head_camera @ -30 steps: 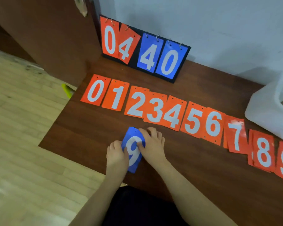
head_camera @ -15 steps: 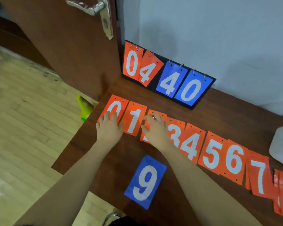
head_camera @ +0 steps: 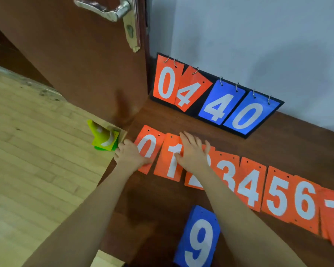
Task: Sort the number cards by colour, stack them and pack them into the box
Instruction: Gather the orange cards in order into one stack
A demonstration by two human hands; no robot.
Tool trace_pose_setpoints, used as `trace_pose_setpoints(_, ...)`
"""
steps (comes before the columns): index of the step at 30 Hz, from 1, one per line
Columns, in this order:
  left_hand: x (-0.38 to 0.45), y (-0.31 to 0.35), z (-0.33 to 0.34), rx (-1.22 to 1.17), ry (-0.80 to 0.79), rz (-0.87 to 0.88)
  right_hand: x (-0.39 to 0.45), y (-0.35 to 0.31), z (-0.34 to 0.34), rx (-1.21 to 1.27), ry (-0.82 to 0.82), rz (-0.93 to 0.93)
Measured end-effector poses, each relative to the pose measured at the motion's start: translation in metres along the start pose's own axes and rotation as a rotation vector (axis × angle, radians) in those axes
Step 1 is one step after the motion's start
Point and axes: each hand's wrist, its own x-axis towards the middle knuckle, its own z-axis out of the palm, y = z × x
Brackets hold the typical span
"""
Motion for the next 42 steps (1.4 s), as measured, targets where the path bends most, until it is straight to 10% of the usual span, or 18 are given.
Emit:
trace_pose_setpoints(10,-0.007,-0.032,-0.025,-0.437,0.027,0.368,0.007,-0.010,-0.003,0.101,-0.007,0.122)
trace_pose_setpoints(22,-0.038,-0.017,-0.047,-0.487,-0.079,0.559,-0.086,-0.017,-0.064,1.085,0.020,-0.018)
trace_pose_setpoints(38,-0.084,0.021,-0.050,-0.553,-0.146,0.542,-0.078,-0.002,-0.055,0.935,0.464,0.101)
trace_pose_setpoints(42,-0.077,0.026,-0.046,-0.595,-0.010,0.506,-0.063,0.042,-0.037,0.439,0.206,0.404)
